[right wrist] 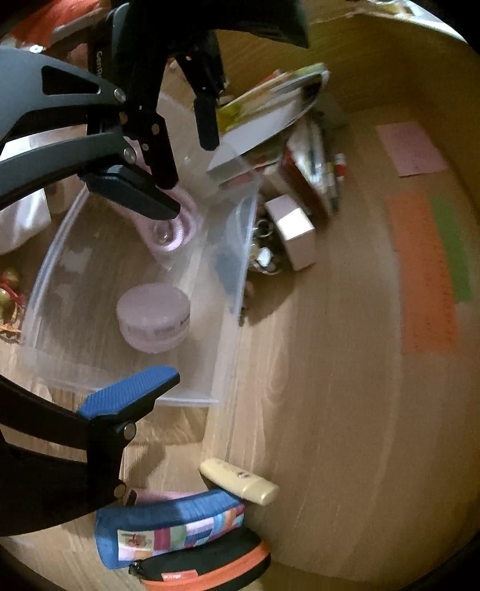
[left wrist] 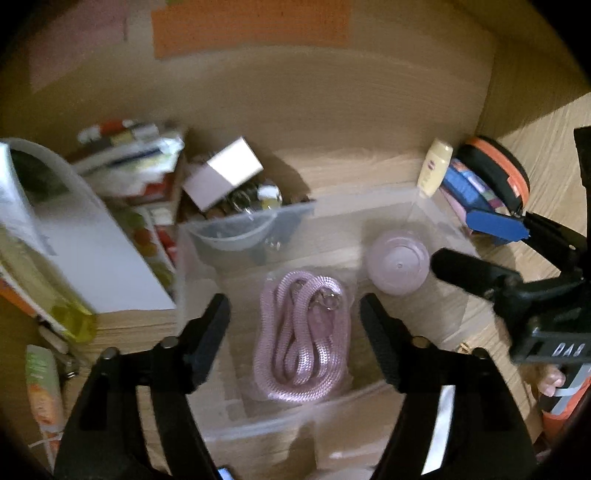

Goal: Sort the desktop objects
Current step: 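Carry both items into the clear plastic box and open both tools, then reach the left tool to the red velvet pouch while the right tool reaches the white drawstring pouch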

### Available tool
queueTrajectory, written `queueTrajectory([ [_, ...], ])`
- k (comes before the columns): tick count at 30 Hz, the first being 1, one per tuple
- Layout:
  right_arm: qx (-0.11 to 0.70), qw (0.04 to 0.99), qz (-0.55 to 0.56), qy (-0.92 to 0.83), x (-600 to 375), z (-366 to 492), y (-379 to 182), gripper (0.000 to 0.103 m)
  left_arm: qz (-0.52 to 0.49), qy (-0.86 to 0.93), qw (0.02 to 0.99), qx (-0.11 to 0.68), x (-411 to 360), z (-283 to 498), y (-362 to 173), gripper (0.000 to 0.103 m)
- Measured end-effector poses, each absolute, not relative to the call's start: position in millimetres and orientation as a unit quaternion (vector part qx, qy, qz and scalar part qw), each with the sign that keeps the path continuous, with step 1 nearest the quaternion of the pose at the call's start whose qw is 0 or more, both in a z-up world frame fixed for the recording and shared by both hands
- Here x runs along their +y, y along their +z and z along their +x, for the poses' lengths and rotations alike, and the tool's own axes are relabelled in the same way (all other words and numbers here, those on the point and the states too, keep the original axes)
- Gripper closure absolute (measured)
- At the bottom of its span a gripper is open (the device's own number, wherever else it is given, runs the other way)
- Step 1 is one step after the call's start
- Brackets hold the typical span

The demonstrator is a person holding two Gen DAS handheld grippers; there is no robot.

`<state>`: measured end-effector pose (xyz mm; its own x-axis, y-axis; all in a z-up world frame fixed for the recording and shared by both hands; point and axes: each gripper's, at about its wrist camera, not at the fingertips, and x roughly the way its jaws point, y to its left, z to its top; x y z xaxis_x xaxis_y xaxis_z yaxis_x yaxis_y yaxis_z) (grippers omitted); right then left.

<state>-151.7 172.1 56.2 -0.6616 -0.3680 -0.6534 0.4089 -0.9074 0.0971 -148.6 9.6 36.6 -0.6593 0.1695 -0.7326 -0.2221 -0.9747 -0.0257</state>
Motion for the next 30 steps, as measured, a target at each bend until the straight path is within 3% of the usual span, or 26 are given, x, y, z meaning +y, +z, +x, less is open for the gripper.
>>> queueTrajectory([
  [2,0.017,0.215,0.342,-0.915,176,-146,64,0.020,-0.388,0.916,0.097,0.028,3,-140,46,0.016],
  [4,0.011,0.208,0.330,-0.921,180,-138,71,0.019,-0.379,0.921,0.085,0.022,-5,-132,54,0.015],
  [17,-0.005,0.207,0.310,-0.928,194,-90,89,0.019,-0.401,0.908,0.114,-0.045,-53,-68,55,0.015],
  [30,0.011,0.182,0.332,-0.925,200,-41,74,0.019,-0.396,0.918,0.020,0.026,-107,-6,30,0.016],
])
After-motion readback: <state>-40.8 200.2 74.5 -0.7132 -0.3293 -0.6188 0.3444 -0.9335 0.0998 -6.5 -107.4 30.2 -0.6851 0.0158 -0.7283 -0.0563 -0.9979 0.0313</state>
